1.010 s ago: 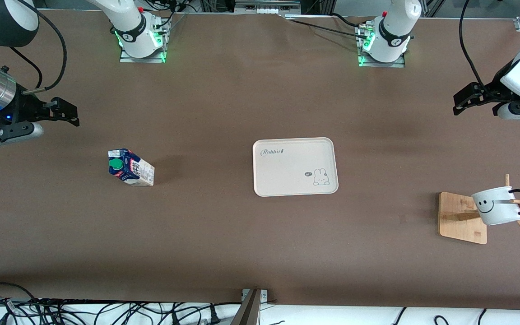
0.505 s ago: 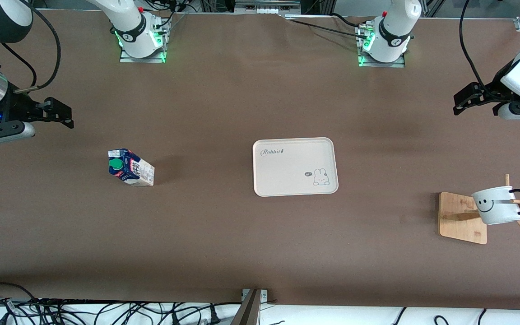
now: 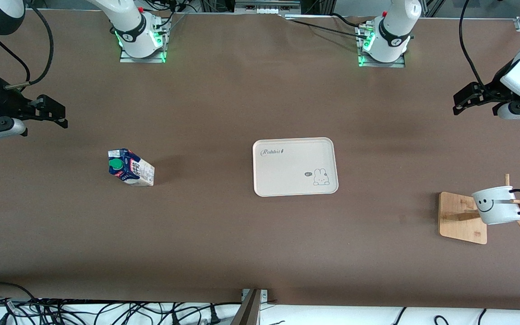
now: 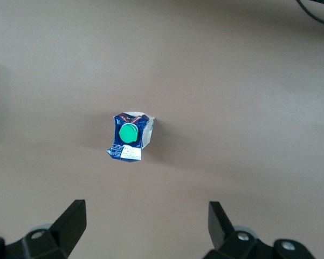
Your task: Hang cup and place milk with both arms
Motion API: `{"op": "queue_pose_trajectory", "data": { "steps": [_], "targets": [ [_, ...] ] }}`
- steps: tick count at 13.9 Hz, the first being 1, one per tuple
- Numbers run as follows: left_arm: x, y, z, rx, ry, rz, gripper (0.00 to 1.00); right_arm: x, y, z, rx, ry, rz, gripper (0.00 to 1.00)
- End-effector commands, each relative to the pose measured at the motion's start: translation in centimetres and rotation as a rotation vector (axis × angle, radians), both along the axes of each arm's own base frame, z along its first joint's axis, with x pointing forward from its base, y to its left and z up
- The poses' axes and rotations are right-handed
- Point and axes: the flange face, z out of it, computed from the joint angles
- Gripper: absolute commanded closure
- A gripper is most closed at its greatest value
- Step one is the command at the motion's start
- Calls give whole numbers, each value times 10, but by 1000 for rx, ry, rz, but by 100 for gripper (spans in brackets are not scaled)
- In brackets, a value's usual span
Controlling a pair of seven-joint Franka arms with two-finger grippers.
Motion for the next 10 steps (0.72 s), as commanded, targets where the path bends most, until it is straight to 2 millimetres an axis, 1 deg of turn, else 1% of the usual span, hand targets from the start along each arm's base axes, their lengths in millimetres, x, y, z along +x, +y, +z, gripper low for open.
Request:
{"op": "queue_pose_trajectory", "data": {
  "steps": [1, 10],
  "targets": [
    [0, -2, 12, -22, -9, 1, 0, 1, -5, 4, -11, 8, -6, 0],
    [0, -4, 12, -21, -9, -1, 0, 1, -1, 3, -12, 8, -11, 0]
  ]
}}
